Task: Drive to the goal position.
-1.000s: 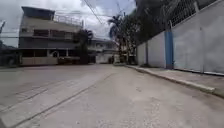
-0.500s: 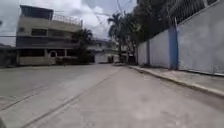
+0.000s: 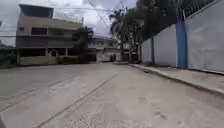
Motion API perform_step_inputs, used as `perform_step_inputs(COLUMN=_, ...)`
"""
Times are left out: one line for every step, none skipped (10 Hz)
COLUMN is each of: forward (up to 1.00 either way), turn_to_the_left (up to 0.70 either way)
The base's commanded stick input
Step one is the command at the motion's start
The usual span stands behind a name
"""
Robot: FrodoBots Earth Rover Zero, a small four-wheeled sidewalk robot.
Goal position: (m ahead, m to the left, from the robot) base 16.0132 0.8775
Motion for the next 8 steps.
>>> perform_step_inputs(forward=1.0, turn_to_the_left=0.0)
perform_step_inputs(forward=1.0, turn_to_the_left=0.0)
perform_step_inputs(forward=1.0, turn_to_the_left=0.0)
perform_step_inputs(forward=1.0, turn_to_the_left=0.0)
perform_step_inputs(forward=1.0, turn_to_the_left=0.0)
perform_step_inputs(forward=1.0, turn_to_the_left=0.0)
perform_step_inputs(forward=1.0, turn_to_the_left=0.0)
perform_step_inputs(forward=1.0, turn_to_the_left=0.0)
